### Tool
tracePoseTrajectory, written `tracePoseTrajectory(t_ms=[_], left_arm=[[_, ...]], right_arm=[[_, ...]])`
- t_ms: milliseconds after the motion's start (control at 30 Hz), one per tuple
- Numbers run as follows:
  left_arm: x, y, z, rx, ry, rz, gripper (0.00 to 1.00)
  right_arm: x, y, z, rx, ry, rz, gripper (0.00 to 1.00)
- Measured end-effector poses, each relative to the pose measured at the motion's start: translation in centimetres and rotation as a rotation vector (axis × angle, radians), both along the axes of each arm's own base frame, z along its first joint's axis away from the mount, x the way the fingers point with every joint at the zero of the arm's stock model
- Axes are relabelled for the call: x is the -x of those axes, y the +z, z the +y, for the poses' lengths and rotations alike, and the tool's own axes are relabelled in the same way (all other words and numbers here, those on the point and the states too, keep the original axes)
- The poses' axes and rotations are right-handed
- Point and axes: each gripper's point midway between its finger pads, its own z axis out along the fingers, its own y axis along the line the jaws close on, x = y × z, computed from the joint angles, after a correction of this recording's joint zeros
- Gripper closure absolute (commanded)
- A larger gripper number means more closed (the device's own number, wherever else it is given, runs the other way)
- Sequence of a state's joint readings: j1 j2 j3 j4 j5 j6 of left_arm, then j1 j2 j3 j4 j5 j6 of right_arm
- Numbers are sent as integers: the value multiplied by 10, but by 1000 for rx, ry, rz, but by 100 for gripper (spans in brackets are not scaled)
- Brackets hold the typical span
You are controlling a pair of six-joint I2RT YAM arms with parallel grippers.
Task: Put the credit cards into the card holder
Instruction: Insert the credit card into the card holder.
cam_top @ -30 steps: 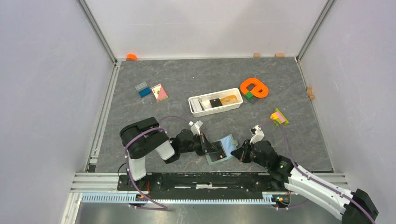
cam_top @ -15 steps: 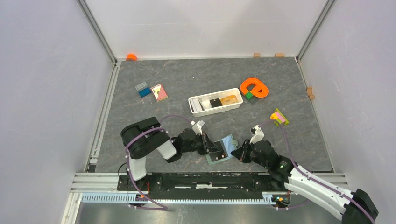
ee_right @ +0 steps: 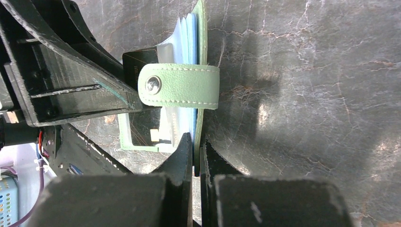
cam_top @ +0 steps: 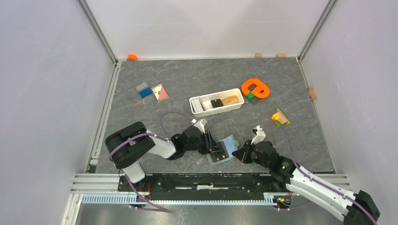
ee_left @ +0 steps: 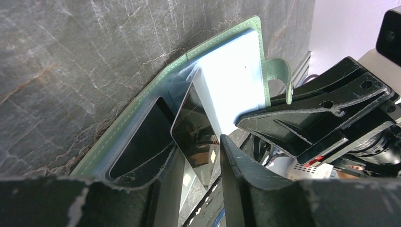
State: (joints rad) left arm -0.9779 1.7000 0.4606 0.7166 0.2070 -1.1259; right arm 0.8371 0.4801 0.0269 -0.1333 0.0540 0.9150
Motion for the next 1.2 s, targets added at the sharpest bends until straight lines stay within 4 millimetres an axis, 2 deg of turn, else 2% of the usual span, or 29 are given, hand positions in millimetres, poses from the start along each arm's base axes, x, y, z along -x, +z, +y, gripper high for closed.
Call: tracePoseTrajectory(t_ms=[200, 500, 1000, 1133, 1200], left_arm=[[-1, 5, 9, -80, 1, -26, 52], [4, 9, 32, -195, 7, -49, 48], [15, 8, 2, -103, -64, -43, 47], [15, 7, -4, -82, -72, -31, 47], [15, 8, -8, -78, -78, -28, 47]], right_arm=[[0, 2, -3, 16, -9, 5, 100], [0, 0, -7, 39, -19, 11, 100], [-1, -1, -8, 48, -20, 11, 100], [0, -1, -8, 48, -20, 11, 82], [-1, -1, -8, 48, -20, 11, 70]])
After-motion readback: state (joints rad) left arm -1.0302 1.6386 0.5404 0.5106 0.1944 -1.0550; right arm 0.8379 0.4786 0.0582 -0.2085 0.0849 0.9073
